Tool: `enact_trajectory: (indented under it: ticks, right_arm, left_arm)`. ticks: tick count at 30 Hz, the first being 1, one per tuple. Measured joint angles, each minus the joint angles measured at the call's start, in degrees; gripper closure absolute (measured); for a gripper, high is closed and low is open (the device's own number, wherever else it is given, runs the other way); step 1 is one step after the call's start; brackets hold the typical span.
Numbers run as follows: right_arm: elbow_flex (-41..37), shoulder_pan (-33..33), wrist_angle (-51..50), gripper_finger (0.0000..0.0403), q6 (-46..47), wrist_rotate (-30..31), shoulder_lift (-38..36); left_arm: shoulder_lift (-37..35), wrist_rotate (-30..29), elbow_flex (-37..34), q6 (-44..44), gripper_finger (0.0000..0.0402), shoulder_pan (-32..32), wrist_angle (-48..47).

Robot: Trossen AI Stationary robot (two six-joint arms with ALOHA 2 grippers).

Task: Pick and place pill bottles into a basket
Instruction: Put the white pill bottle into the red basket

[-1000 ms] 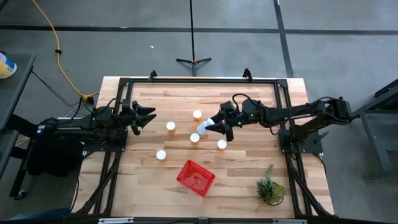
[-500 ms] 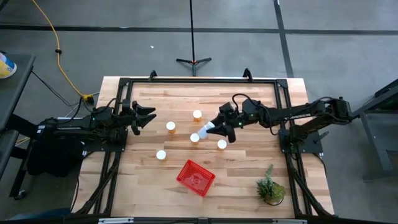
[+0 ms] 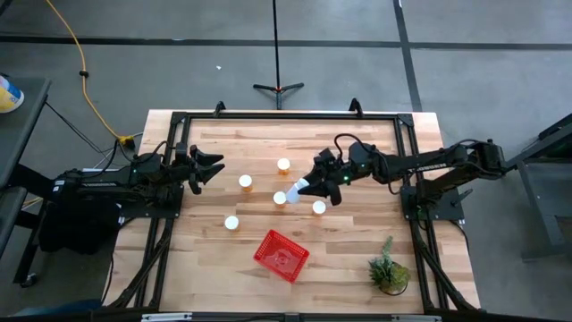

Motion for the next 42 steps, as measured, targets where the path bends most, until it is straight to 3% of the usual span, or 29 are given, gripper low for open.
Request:
enact_trajectory:
  ticks: [42]
  right_arm:
    - [0.0, -0.1, 5.4, 0.0233, 11.5, -10.9, 0.0]
  left_arm:
    - [0.0, 0.0, 0.0, 0.0, 0.0158, 0.0, 0.0]
